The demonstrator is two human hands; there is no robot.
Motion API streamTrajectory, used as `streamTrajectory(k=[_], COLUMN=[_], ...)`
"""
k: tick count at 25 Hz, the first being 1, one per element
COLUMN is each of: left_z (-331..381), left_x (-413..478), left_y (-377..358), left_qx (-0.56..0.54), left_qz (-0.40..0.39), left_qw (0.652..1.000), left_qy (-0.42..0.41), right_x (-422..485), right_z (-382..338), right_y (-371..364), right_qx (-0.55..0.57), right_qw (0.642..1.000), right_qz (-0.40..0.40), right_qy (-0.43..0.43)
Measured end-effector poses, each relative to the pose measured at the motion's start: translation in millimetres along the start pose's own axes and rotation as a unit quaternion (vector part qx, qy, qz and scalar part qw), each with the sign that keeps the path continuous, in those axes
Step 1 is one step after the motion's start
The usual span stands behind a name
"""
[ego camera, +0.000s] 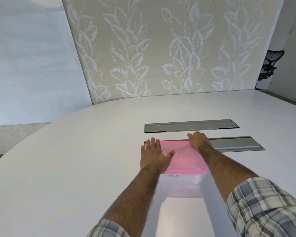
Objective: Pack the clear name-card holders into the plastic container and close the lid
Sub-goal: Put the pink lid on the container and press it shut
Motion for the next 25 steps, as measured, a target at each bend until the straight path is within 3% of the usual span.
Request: streamTrajectory(k=[10,17,25], left_z=[0,2,0], left_x=[0,-3,-2], left_y=[0,2,0], left_qx=[-0.003,-0.007,-0.011], left_qz=[-0.005,-0.005,-0.002], left_qw=[1.0,1.0,1.0], left_qy=[0.002,-0.016,-0.021], right_x=[-15,-38,-23], right_z=[5,19,-1], right_y=[9,11,19], right_qx=[0.052,0.03,-0.01], right_qw=[0.998,0.998,1.0], right_qz=[0.004,0.034,0.003], right_qy=[-0.017,-0.045,-0.016])
Point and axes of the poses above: each hand's wrist, its own x-axis towards the middle knuckle, its own y-axis out of the back of the hand, z = x × y, the point moved 5 cm from there along x, towards the middle knuckle, and after that the axes turned 3 degrees about -x, right-handed, at the moved point
